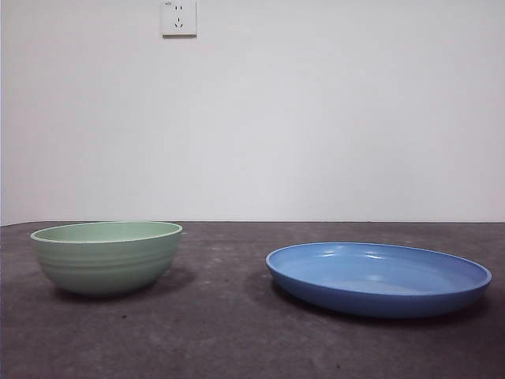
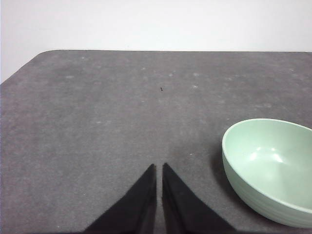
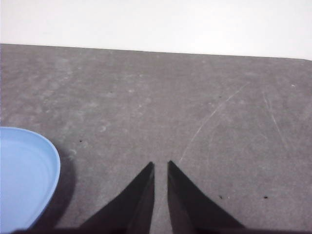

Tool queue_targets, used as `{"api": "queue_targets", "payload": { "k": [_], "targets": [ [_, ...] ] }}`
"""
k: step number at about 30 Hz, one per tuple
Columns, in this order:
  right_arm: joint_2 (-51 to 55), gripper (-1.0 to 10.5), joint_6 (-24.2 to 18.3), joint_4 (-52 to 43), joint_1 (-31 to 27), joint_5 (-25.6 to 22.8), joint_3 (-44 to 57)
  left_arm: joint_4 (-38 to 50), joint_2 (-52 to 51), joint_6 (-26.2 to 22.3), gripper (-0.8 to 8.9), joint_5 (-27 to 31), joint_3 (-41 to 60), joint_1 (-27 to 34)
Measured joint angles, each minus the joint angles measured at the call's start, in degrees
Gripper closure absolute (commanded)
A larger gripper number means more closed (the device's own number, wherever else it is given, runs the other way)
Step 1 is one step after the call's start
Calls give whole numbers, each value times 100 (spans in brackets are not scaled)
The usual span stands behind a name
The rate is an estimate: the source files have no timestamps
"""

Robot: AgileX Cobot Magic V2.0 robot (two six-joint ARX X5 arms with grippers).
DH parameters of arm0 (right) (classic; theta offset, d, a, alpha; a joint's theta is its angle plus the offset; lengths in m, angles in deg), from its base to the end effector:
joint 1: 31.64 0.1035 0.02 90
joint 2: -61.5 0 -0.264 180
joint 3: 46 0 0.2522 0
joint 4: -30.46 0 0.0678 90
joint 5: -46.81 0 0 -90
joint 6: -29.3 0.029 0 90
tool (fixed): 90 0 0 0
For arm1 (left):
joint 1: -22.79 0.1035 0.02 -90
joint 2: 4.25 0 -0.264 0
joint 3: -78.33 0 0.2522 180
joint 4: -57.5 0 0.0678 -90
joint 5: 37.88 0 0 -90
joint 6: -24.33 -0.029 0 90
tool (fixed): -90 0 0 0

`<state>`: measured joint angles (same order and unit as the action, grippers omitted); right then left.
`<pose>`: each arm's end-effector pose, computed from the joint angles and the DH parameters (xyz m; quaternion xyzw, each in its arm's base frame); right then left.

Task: Place the green bowl on the blue plate

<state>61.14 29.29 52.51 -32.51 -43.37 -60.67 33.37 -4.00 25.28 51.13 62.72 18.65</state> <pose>0.0963 -0.0016 0.1545 0.0003 0.0675 -0.0091 0.9977 0.0946 -0.0073 0.1567 -0.0062 0.0768 -0.0440 0.9961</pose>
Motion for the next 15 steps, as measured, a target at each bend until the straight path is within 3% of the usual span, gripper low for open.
{"api": "queue_targets", "payload": {
  "k": [15],
  "targets": [
    [0, 905, 87, -426, 0, 105, 0, 0, 2, 177, 795, 0, 0, 0]
  ]
}}
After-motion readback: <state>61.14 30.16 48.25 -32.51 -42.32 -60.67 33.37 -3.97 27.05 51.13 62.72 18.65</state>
